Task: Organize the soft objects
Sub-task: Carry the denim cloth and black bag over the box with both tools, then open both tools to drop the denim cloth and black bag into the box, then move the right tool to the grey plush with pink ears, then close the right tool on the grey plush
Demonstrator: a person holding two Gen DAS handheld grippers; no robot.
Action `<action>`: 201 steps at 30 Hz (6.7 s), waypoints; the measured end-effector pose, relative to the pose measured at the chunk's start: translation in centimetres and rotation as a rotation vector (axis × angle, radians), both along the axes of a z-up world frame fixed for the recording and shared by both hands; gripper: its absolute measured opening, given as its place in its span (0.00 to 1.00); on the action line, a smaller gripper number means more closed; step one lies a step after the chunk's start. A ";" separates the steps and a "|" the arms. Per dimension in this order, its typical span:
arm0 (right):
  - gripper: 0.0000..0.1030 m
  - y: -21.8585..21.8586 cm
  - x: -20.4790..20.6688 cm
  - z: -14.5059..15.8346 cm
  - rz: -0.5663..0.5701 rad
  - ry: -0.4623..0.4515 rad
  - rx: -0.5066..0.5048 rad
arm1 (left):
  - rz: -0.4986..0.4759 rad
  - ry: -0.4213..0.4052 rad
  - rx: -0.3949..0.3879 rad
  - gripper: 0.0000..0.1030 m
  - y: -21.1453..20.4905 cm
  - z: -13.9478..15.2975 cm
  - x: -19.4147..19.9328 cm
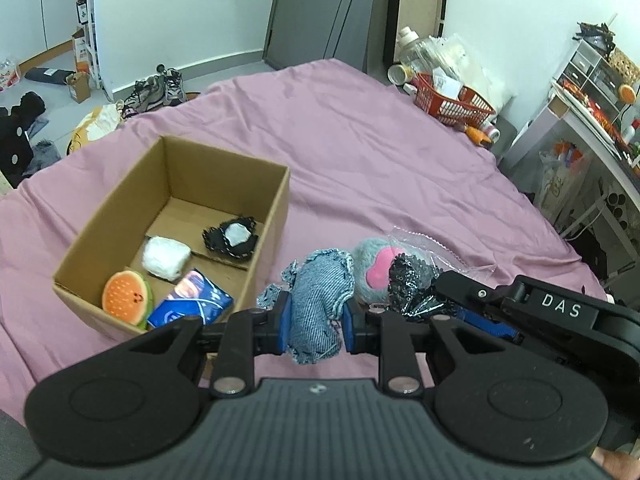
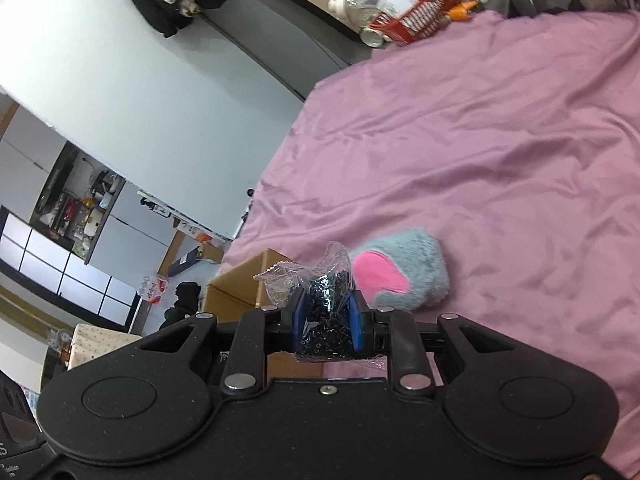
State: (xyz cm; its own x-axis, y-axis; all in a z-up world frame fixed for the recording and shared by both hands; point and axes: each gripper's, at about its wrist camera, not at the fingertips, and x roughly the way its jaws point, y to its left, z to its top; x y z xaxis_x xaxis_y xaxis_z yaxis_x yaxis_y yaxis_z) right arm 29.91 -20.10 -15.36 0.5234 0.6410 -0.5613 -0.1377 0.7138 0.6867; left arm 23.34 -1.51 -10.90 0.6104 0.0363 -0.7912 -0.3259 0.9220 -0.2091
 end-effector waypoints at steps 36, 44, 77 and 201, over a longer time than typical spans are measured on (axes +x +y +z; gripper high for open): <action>0.22 8.6 -0.9 2.5 0.093 -0.183 -0.035 | 0.136 -0.048 -0.076 0.23 12.4 -0.2 0.2; 0.22 11.3 -0.4 1.4 0.104 -0.173 -0.055 | 0.151 -0.050 -0.130 0.24 15.4 -1.4 1.4; 0.83 11.3 -5.0 5.2 0.055 -0.320 -0.053 | 0.195 -0.040 -0.033 0.85 18.2 6.4 -7.0; 0.63 -1.8 5.2 -8.6 -0.114 0.271 0.008 | 0.189 0.101 -0.408 0.31 0.3 -10.6 7.8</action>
State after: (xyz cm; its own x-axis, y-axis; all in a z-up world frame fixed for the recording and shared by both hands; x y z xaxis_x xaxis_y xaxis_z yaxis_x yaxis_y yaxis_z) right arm 35.13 -21.91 -23.93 0.4245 0.5913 -0.6856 0.1323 0.7086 0.6931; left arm 31.17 -1.24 -21.48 0.5423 -0.1868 -0.8191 -0.5179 0.6933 -0.5010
